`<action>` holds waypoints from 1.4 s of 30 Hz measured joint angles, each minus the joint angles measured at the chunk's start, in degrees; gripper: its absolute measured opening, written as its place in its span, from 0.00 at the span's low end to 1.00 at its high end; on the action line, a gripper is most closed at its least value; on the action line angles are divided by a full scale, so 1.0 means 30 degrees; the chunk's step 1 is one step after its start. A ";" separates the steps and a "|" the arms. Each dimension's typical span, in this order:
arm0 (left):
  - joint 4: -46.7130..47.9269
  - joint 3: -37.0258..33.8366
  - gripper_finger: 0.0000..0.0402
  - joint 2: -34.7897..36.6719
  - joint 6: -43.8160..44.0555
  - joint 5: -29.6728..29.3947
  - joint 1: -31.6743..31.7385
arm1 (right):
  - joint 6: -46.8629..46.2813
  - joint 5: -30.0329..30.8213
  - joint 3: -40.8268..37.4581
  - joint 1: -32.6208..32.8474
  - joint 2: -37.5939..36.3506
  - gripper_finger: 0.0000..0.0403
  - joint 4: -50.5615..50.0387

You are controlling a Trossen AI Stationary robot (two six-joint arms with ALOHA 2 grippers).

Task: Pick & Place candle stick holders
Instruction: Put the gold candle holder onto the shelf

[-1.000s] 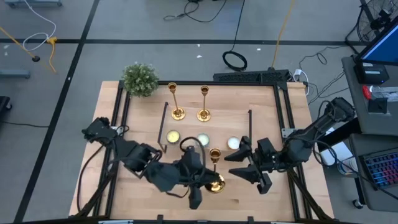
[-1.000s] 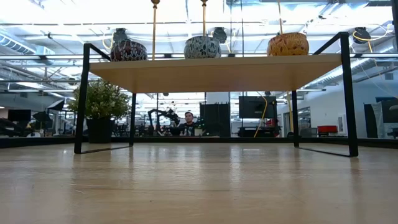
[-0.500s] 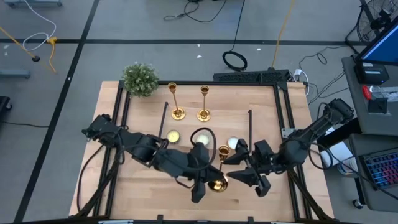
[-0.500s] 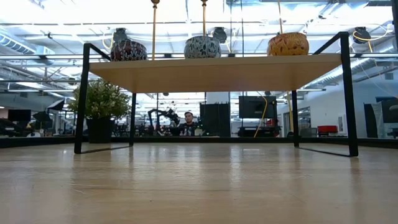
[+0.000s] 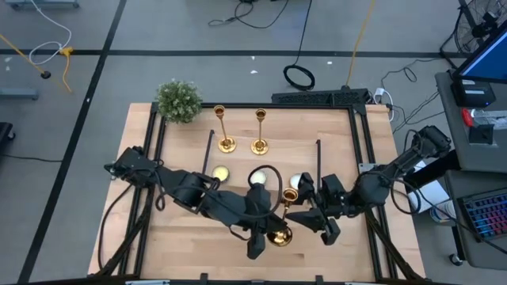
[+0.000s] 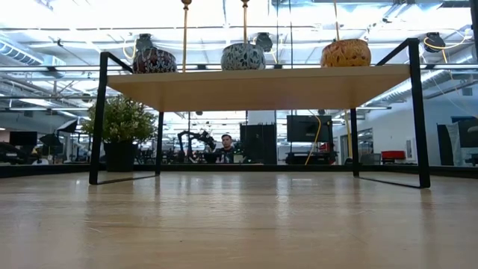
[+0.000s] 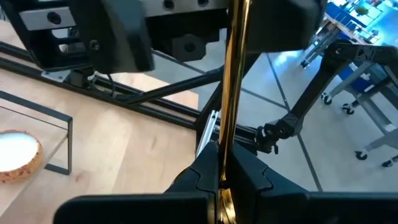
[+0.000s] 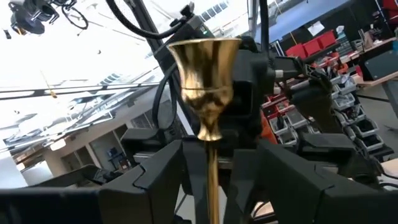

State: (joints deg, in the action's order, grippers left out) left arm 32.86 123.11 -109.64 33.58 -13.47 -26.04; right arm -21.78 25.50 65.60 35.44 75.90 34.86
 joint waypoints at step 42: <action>-0.1017 0.0022 0.05 0.0026 -0.0306 0.0466 0.0494 | -0.0372 -0.0430 0.0000 -0.0056 0.0000 0.05 -0.0539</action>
State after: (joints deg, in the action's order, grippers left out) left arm 29.81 123.17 -109.56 32.67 -12.08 -24.56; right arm -22.90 24.21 65.60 35.27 75.90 33.24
